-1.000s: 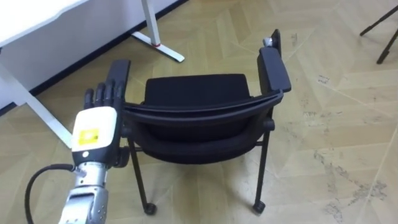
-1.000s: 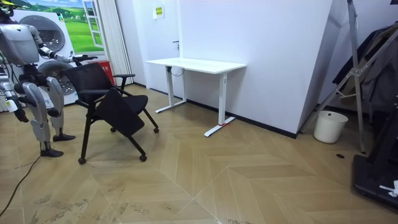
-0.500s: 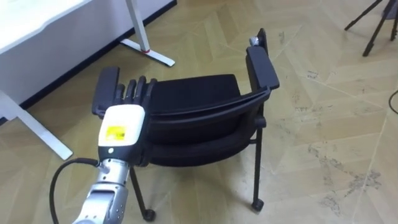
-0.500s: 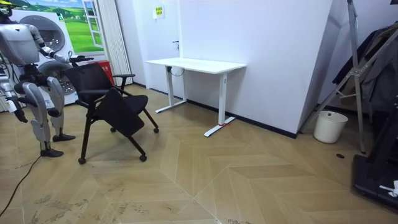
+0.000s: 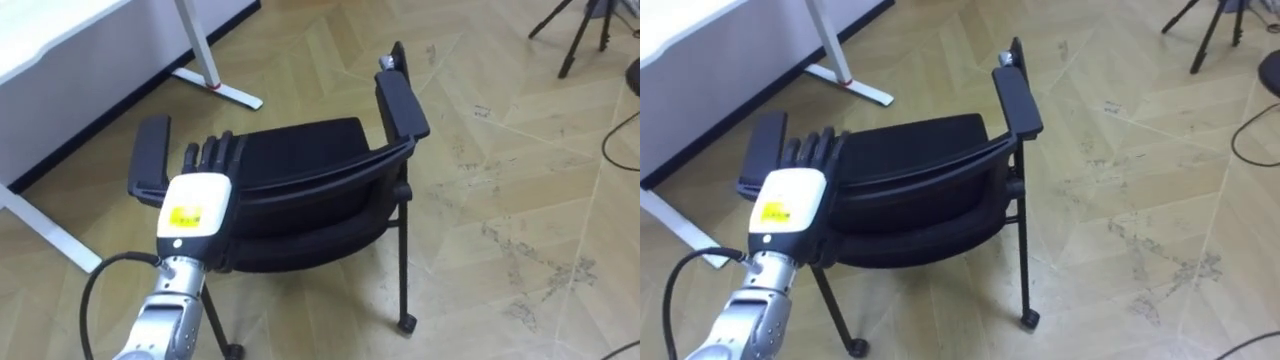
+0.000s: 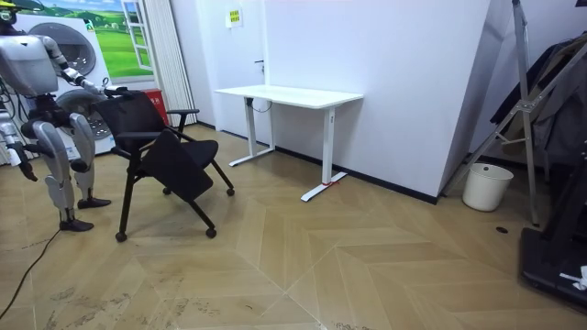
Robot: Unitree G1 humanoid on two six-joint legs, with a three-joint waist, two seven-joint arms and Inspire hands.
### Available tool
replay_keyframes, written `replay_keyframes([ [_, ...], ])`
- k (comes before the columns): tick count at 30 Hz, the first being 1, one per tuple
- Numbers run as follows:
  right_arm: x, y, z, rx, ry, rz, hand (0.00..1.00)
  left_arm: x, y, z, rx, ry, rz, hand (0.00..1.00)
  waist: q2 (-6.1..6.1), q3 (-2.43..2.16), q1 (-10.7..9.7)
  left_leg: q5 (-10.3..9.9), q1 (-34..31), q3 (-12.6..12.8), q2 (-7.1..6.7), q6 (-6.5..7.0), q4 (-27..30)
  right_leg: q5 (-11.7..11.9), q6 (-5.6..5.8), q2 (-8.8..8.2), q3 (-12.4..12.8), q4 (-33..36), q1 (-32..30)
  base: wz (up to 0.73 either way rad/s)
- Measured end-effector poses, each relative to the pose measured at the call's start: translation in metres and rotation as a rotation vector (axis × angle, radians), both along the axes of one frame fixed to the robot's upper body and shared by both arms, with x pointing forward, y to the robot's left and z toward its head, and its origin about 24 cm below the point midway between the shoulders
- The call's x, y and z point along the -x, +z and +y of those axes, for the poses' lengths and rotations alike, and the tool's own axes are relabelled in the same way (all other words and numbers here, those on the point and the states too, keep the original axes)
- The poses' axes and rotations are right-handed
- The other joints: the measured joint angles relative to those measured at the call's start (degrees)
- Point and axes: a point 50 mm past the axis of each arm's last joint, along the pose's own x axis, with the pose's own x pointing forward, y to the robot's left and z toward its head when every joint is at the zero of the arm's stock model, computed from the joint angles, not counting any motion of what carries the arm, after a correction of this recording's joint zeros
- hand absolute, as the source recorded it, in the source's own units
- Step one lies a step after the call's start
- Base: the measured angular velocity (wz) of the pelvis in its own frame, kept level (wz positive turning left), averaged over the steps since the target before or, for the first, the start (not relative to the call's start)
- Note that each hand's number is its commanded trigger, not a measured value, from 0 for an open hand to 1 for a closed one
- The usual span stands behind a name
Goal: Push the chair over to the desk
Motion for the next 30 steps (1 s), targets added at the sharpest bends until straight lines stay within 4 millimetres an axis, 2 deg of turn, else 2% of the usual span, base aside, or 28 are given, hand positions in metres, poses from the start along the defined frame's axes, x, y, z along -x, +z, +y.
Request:
replay_keyframes([
  [3,0.0,0.0,-0.001,0.0,0.001,-0.001,0.0,-0.001,-0.004,0.002,-0.012,0.004,0.012,0.0,0.12,-0.12,0.0,0.0,0.3,0.1,-0.02,0.0,0.0,0.0,0.02,0.12,0.5,0.1,0.1,-0.06],
  [5,0.001,0.0,-0.001,0.0,0.001,0.002,0.0,-0.001,-0.006,0.004,-0.014,0.013,0.018,0.0,0.11,-0.13,0.2,0.0,0.7,0.2,0.07,0.0,0.0,0.1,-0.04,0.52,1.8,0.2,0.1,-0.15],
  [6,0.001,0.0,-0.001,0.001,0.002,0.002,0.0,-0.001,-0.006,0.005,-0.015,0.014,0.019,0.09,0.11,-0.13,0.2,0.0,0.8,0.2,0.08,0.0,0.0,0.1,-0.04,0.54,1.9,0.2,0.1,-0.12],
  [7,0.002,0.0,-0.001,0.005,0.001,0.004,0.0,0.0,-0.007,0.005,-0.016,0.017,0.02,0.26,0.12,-0.13,0.2,0.0,0.9,0.3,0.07,0.0,0.0,0.1,-0.04,0.55,2.3,0.3,0.1,-0.08],
  [8,0.002,0.0,-0.001,0.009,-0.001,0.006,0.0,0.0,-0.007,0.006,-0.016,0.021,0.022,1.0,0.1,-0.13,0.3,0.0,1.0,0.6,0.07,0.0,0.0,0.1,-0.04,0.58,2.5,0.4,0.1,-0.08],
  [12,0.0,0.0,0.0,0.008,0.004,0.002,0.0,0.0,-0.008,0.008,-0.014,0.029,0.017,1.0,-0.14,-0.12,0.2,0.0,1.5,1.3,0.04,0.0,0.0,0.1,-0.02,0.61,3.0,0.8,0.1,-0.07],
  [20,0.0,0.0,0.0,0.006,0.006,0.001,0.0,-0.012,-0.004,0.009,-0.024,0.036,0.009,1.0,-0.78,-0.19,0.0,0.0,1.6,1.3,0.03,0.0,-0.1,0.1,-0.03,0.62,3.0,1.0,0.1,0.0],
  [26,0.0,0.0,0.0,0.006,-0.005,-0.001,0.0,-0.025,0.002,0.009,-0.033,0.048,-0.008,1.0,-0.73,-0.23,-0.1,0.0,1.6,1.3,0.03,0.0,-0.2,0.1,-0.02,0.63,3.0,0.8,0.1,0.0],
  [30,-0.001,0.0,-0.001,0.023,0.005,0.003,0.0,-0.024,0.001,0.007,-0.028,0.042,-0.015,1.0,-0.58,-0.35,0.1,0.0,1.6,1.3,0.05,0.0,-0.3,0.1,-0.03,0.62,2.9,0.8,0.1,0.0],
])
